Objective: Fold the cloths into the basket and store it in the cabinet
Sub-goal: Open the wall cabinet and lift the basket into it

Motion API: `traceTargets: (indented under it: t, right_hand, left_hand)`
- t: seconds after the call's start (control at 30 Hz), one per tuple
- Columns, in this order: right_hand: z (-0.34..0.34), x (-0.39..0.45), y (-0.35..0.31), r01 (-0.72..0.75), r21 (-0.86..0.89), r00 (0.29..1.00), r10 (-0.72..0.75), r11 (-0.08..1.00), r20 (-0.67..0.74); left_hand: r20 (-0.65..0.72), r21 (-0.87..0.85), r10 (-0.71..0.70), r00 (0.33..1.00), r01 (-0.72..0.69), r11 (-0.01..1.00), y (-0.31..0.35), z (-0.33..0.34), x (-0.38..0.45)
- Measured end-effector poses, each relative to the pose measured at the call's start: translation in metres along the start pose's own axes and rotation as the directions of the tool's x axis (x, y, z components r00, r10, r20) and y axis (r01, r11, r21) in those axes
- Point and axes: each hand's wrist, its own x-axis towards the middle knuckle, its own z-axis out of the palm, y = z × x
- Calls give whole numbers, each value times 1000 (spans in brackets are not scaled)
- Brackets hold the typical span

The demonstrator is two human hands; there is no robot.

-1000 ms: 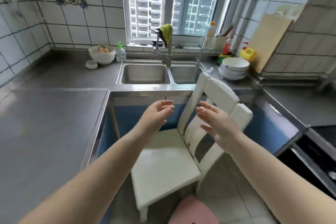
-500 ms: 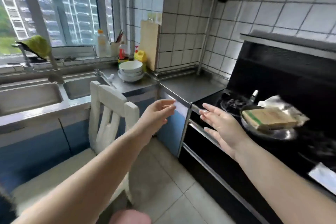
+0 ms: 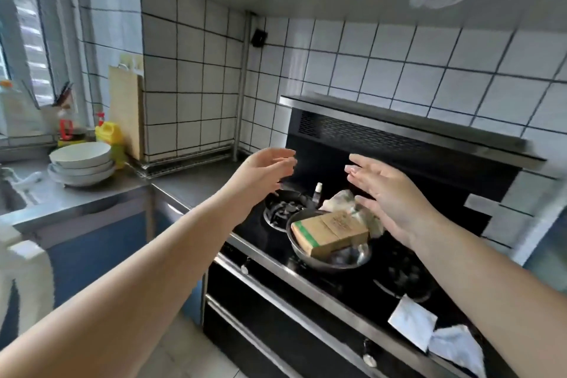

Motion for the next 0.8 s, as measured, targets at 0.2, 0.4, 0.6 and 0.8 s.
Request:
traceTargets:
  t: [0.2,0.4,0.6,0.8]
  right_hand:
    - [-43,54,-18,108,-78,989,-115,991,-94]
    - [-67,126,-40,190,-206,962,-224,960,-154]
    - [-95,215,-79,247,-332,909,-336,910,-245]
    - [-125,275,-114,248,-426,856,-403,870,-325]
  left_hand:
    - [63,47,111,992,-114,992,15,40,74]
    - [130,81,208,970,-219,972,34,61,163]
    - [212,102,337,917,-364,926,80,75,272]
    - [246,105,461,853,-496,862,129,99,354]
